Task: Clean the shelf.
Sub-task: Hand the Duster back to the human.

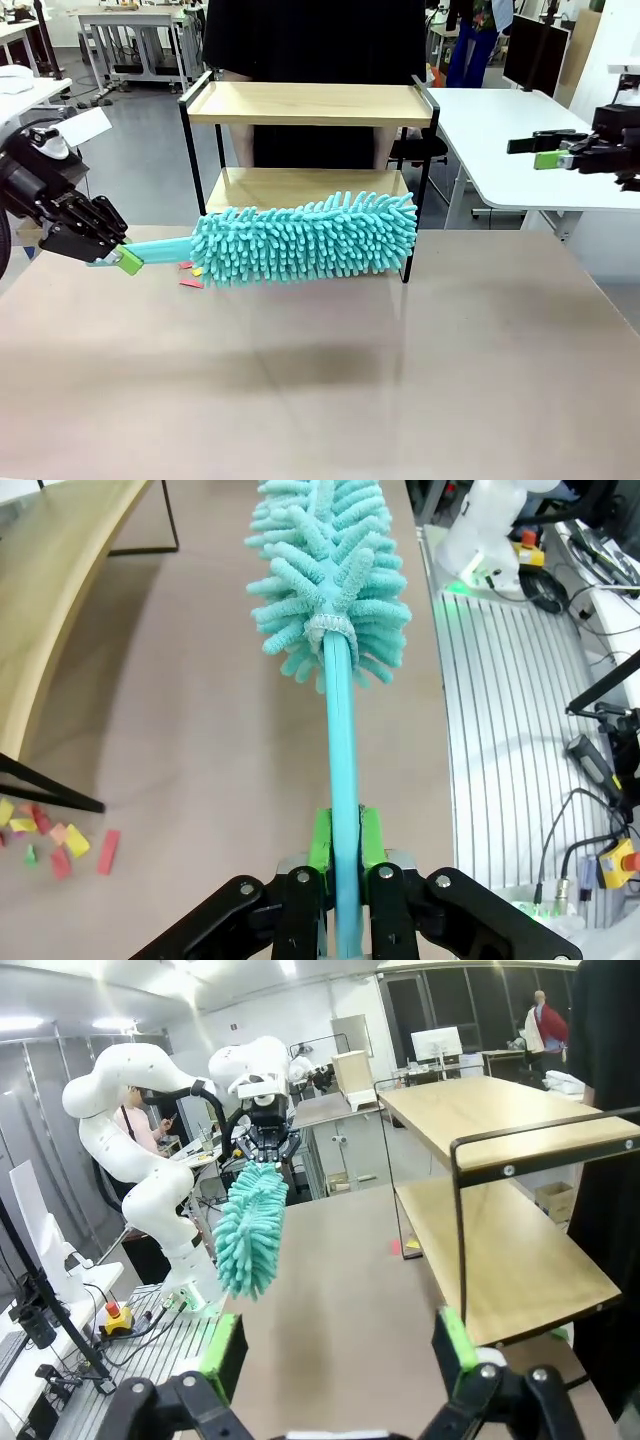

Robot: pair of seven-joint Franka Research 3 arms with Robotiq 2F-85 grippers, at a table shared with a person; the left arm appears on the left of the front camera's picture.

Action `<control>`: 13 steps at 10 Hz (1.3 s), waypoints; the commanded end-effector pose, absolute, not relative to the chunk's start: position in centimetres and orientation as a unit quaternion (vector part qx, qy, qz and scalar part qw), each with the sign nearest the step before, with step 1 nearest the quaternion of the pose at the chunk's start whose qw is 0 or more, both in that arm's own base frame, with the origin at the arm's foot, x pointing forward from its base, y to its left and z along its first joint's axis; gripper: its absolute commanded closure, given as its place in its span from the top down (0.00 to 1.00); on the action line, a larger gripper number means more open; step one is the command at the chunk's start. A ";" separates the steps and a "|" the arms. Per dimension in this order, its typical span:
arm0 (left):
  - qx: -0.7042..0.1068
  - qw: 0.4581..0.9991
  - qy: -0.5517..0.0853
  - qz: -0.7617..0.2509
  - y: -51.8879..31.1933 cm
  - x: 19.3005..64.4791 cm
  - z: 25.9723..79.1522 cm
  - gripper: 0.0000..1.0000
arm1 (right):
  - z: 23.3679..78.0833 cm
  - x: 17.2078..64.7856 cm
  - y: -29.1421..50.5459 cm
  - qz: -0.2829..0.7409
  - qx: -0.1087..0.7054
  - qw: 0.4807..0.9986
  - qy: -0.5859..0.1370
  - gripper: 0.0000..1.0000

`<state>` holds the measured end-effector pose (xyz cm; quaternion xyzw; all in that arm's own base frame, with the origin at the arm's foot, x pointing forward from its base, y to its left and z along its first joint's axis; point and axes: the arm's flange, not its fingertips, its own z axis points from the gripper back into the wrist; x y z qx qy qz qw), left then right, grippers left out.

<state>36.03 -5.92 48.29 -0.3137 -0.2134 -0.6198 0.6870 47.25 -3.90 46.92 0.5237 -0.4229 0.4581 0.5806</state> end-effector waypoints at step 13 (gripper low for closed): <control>-0.325 0.683 -0.222 -0.616 -6.2 36.0 48.5 0.13 | 40.2 39.8 11.8 0.437 0.546 0.586 -0.410 1.00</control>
